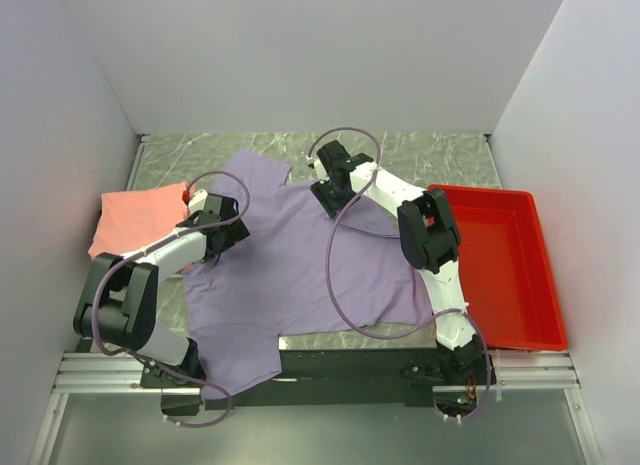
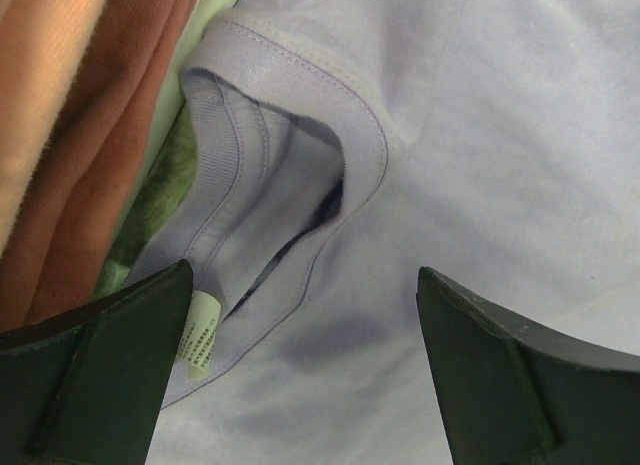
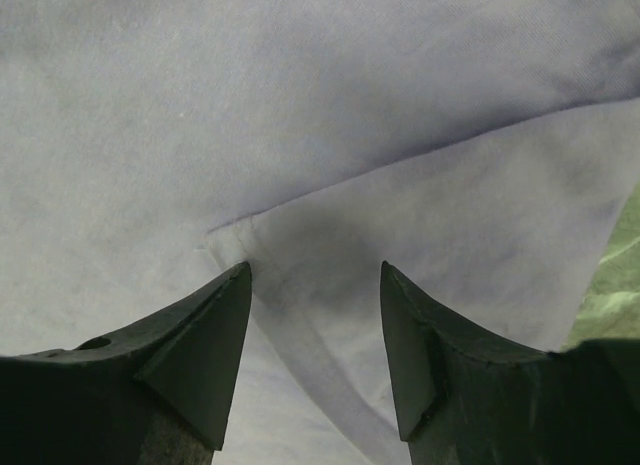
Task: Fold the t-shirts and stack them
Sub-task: Flatten the tshirt out
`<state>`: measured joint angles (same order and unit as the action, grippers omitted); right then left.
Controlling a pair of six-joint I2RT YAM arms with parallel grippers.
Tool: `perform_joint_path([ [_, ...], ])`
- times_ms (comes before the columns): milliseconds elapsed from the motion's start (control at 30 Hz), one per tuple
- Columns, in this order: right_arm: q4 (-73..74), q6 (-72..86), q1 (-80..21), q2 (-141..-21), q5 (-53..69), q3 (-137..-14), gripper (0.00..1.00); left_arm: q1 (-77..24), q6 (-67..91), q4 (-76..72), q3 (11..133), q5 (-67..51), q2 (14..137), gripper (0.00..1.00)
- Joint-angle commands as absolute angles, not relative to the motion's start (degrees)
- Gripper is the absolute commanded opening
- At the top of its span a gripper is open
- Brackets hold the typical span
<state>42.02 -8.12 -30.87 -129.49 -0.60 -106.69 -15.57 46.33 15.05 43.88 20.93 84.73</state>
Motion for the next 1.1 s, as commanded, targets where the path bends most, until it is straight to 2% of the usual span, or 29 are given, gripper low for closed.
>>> perform_joint_path([
  [0, 43.07, -9.67, -31.11, -130.51, -1.14, -109.60, 0.61, -15.64, 47.20, 14.41, 45.70, 22.32, 85.25, 0.99],
  [500, 41.40, -8.97, -32.43, -126.74, -1.05, -105.56, 0.59, -15.64, 47.55, 14.59, 45.88, 22.59, 85.87, 0.99],
  [800, 38.06, 5.17, -32.61, -122.61, -2.46, -104.94, 0.59, -15.64, 47.64, 14.68, 45.97, 22.59, 86.22, 0.99],
  [1067, 38.06, 10.55, -33.40, -125.77, -4.48, -105.03, 0.58, -15.56, 47.72, 14.68, 46.14, 22.50, 86.40, 0.99],
])
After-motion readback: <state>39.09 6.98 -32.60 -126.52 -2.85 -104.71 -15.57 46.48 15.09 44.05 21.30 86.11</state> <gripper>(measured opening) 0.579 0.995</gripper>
